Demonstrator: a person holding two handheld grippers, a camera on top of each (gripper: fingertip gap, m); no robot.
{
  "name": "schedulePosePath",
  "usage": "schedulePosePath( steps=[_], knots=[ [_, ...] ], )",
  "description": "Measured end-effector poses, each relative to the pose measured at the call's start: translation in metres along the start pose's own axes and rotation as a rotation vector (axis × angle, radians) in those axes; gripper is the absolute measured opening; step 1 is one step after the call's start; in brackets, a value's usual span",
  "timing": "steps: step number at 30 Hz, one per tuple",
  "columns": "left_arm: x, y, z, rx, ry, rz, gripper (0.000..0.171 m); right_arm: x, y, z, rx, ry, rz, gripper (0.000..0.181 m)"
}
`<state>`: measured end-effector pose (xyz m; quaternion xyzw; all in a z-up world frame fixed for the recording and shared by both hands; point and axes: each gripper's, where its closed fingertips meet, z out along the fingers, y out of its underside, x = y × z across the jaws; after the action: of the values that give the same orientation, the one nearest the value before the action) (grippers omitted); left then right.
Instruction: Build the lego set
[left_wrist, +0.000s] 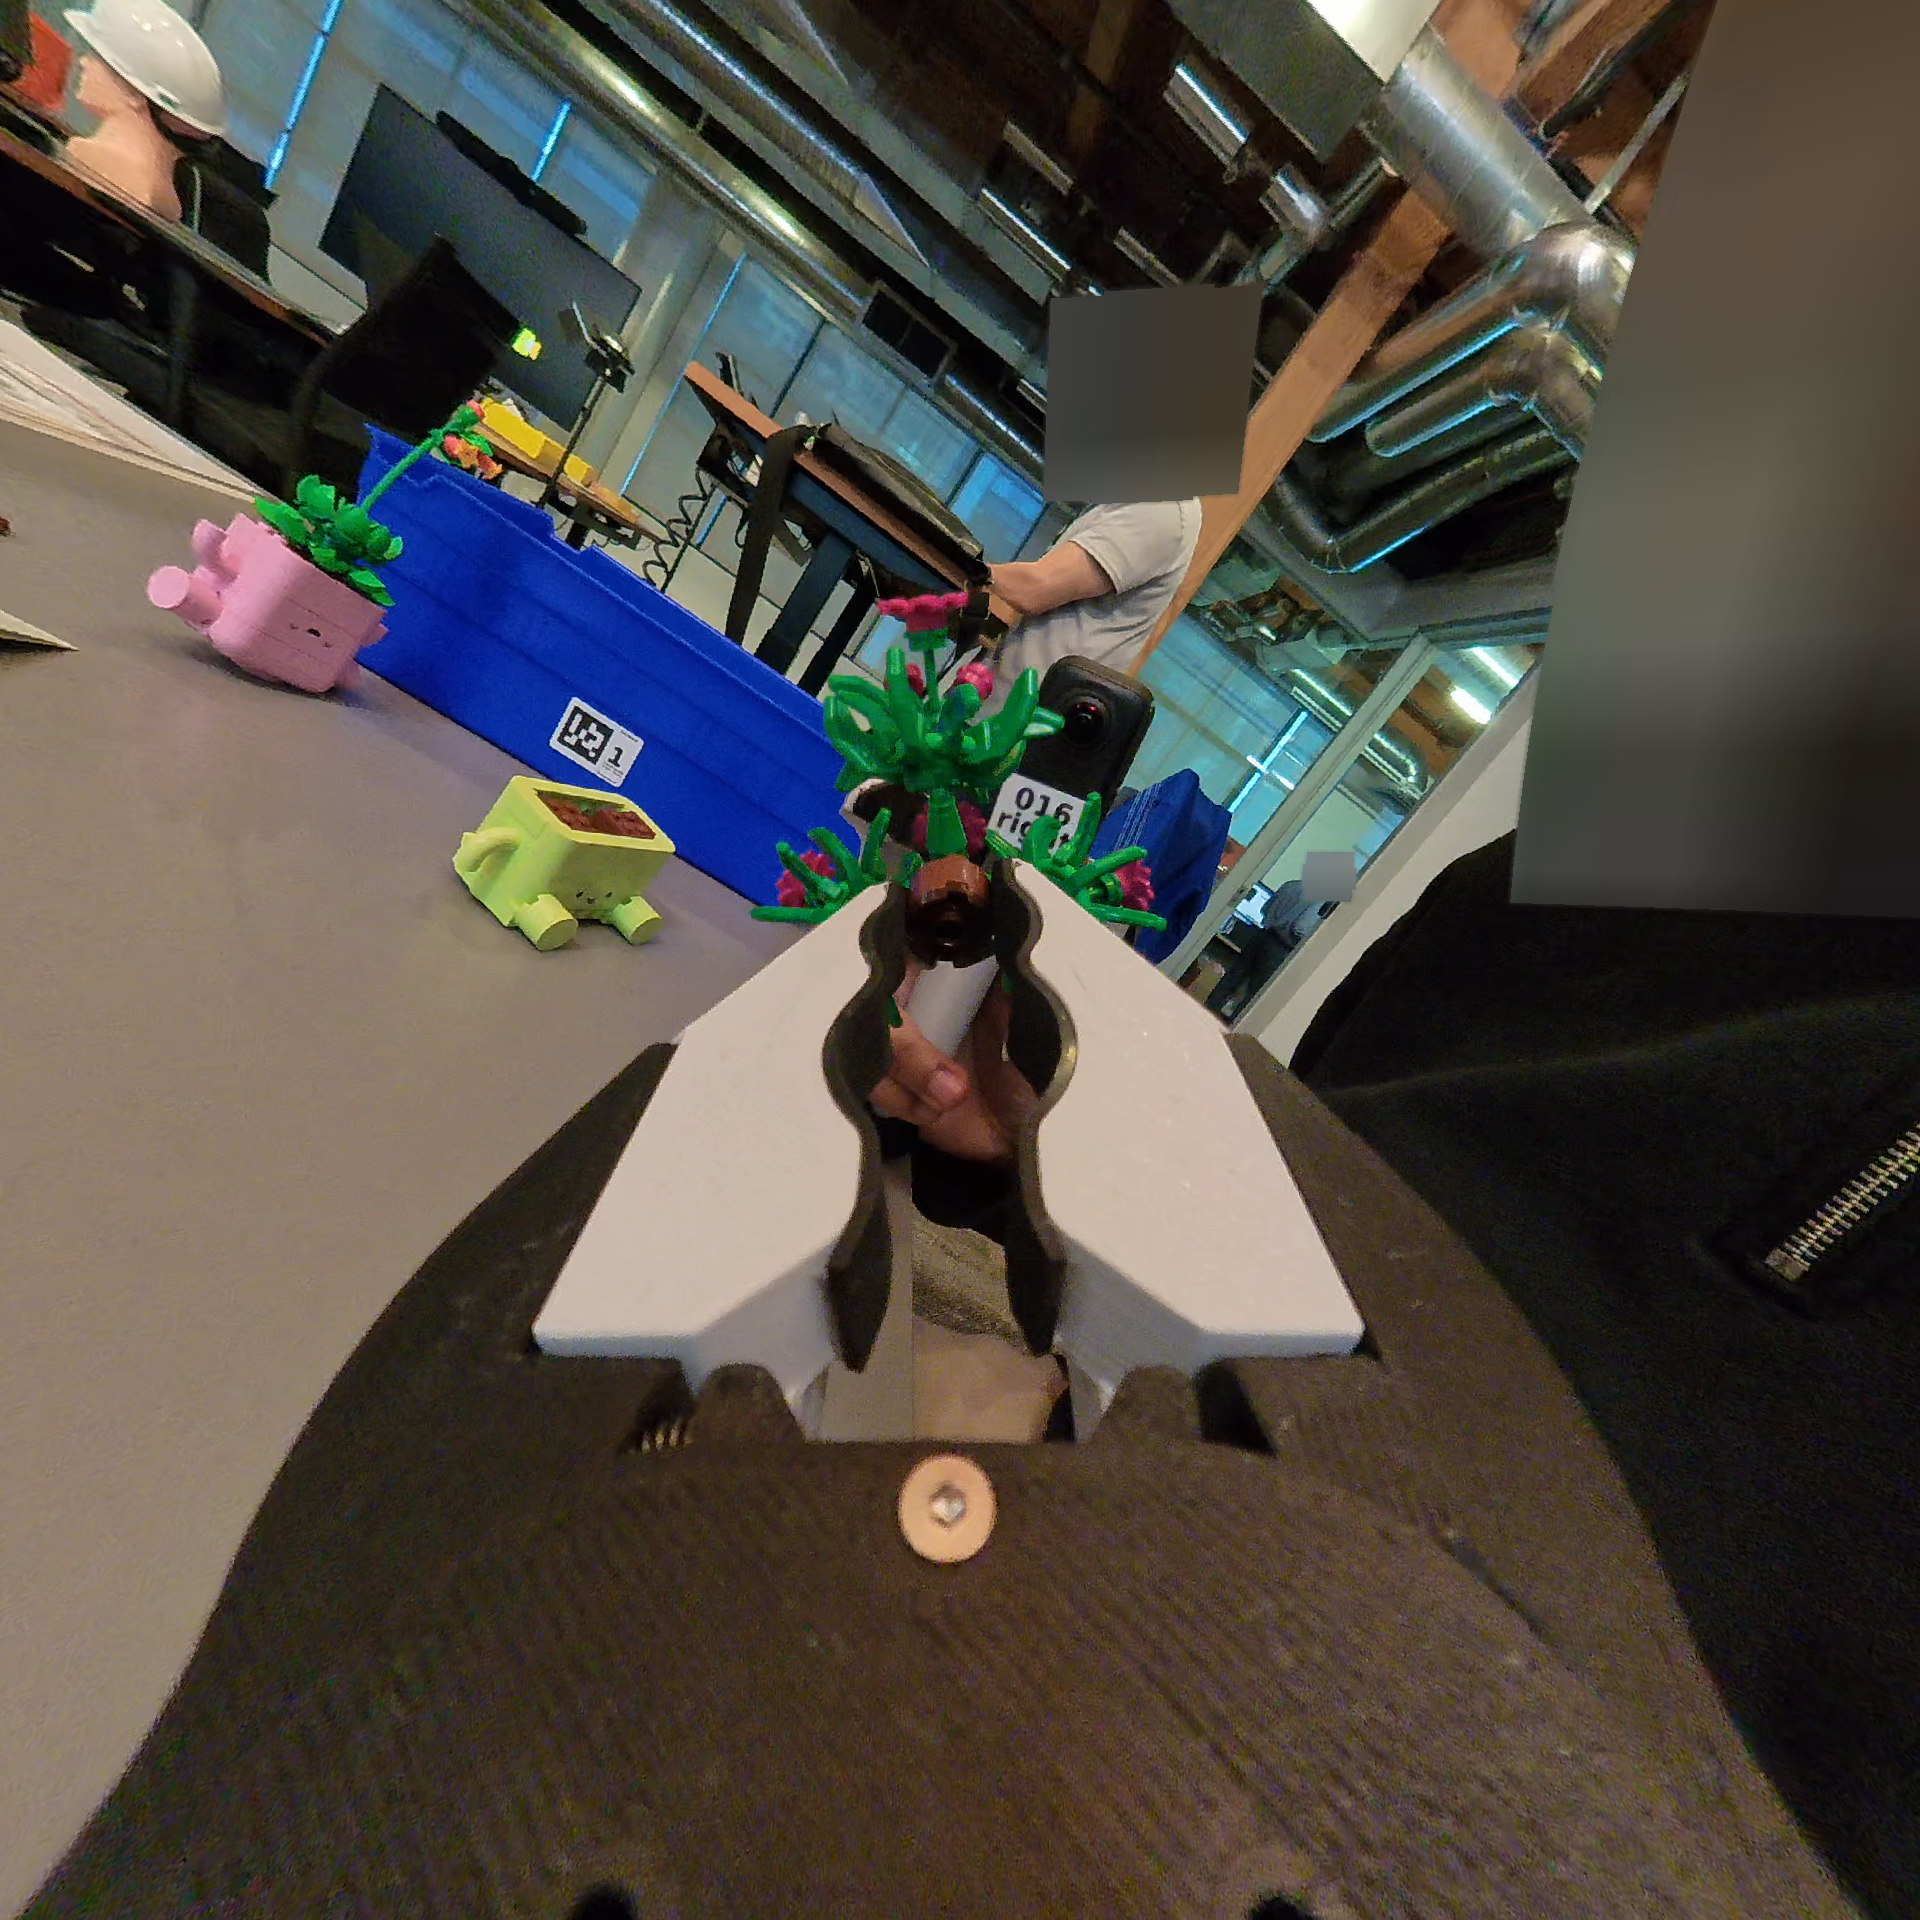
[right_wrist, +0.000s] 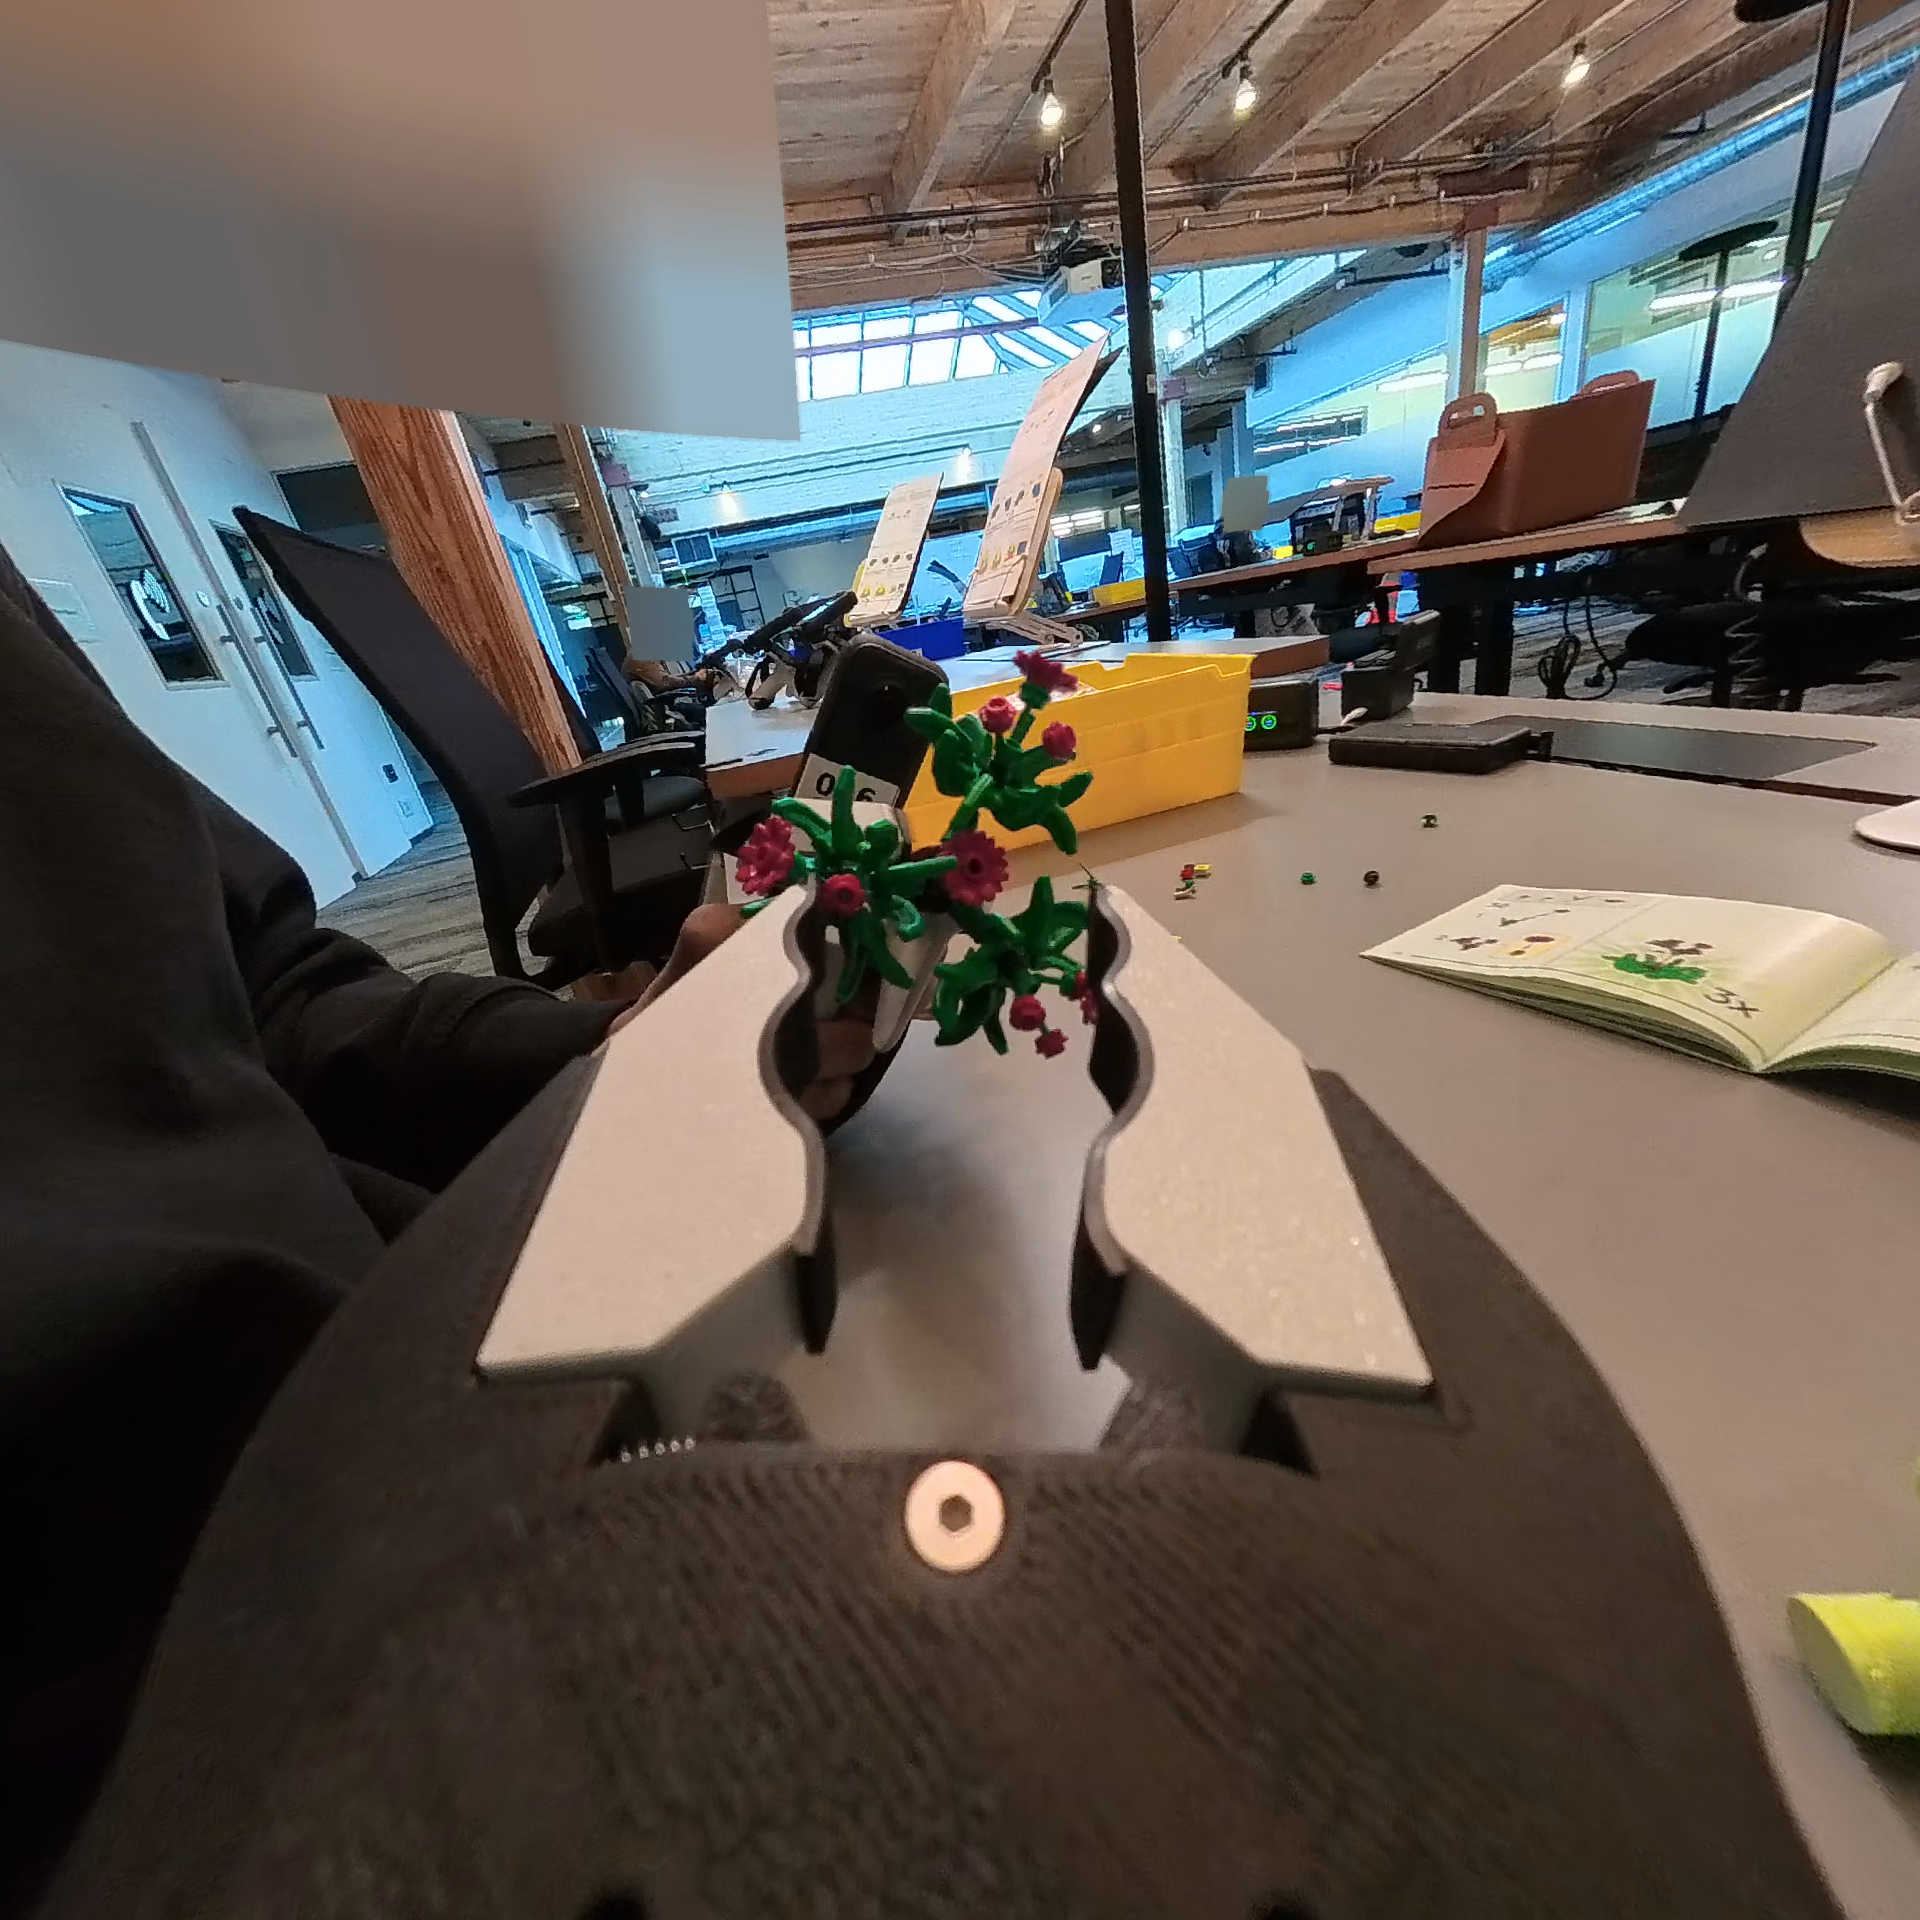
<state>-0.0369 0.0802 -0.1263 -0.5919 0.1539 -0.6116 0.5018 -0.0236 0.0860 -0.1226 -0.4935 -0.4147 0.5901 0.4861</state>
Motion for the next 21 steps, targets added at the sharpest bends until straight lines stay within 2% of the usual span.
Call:
schedulePosePath(
  steps=[8, 13, 16, 21],
  knots=[
    [0.000, 0.004, 0.002, -0.031, -0.050, 0.082, 0.014, 0.003, -0.002, -0.001, 0.015, 0.002, 0.018, 0.052],
    [-0.005, 0.003, 0.001, -0.023, -0.089, 0.097, 0.014, 0.006, -0.001, 0.000, 0.007, 0.028, 0.015, 0.046],
    [-0.007, -0.005, -0.003, 0.037, -0.049, 0.015, 0.014, 0.006, -0.002, 0.000, 0.014, 0.029, 0.018, 0.048],
    [-0.008, -0.033, -0.028, 0.232, 0.116, -0.198, 0.013, -0.002, -0.003, 0.005, 0.042, -0.007, 0.046, 0.050]
  ],
)
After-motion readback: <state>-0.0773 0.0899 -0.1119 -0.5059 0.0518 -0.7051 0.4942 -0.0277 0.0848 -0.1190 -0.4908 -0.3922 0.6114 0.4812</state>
